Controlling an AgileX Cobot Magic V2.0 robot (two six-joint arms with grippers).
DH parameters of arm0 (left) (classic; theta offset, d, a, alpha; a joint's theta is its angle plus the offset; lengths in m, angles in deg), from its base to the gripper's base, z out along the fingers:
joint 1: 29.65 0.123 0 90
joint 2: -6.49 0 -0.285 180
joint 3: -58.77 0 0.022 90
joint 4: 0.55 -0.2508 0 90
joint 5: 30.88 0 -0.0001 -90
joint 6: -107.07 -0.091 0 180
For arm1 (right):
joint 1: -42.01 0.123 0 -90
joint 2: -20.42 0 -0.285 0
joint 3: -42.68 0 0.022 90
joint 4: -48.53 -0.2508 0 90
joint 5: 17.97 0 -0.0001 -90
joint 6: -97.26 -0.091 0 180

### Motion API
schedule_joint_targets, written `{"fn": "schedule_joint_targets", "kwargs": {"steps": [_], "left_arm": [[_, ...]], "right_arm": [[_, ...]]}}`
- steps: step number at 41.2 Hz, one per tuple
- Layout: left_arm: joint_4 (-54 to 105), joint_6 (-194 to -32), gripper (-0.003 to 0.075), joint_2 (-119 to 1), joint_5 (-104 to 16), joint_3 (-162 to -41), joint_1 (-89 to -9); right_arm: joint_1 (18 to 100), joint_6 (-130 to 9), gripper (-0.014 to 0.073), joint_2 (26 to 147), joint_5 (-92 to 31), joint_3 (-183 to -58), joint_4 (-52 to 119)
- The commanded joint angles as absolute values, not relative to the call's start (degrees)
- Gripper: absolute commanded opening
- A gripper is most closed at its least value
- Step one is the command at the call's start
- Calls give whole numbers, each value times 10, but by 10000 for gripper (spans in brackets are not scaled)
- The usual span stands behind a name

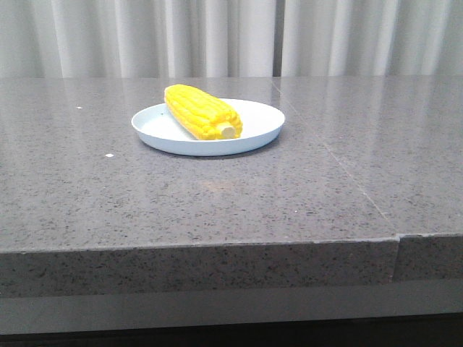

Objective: Place corn on plate with both arms

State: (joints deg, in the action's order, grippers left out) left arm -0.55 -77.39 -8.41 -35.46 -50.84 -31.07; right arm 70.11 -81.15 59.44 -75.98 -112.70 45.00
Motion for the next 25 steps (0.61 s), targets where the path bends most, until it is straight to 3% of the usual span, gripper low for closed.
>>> {"fn": "schedule_joint_targets", "kwargs": {"steps": [1, 10, 25], "left_arm": [[-2, -768, -20, -56, -278, -491, -300], [2, -768, -20, 3, -231, -434, -290], [2, -768, -20, 1, -243, -436, -290]], "right_arm": [[700, -811, -68, 597, -719, -1141, 453], [700, -811, -68, 597, -719, -1141, 453], [700, -811, -68, 599, -719, -1141, 453]]}}
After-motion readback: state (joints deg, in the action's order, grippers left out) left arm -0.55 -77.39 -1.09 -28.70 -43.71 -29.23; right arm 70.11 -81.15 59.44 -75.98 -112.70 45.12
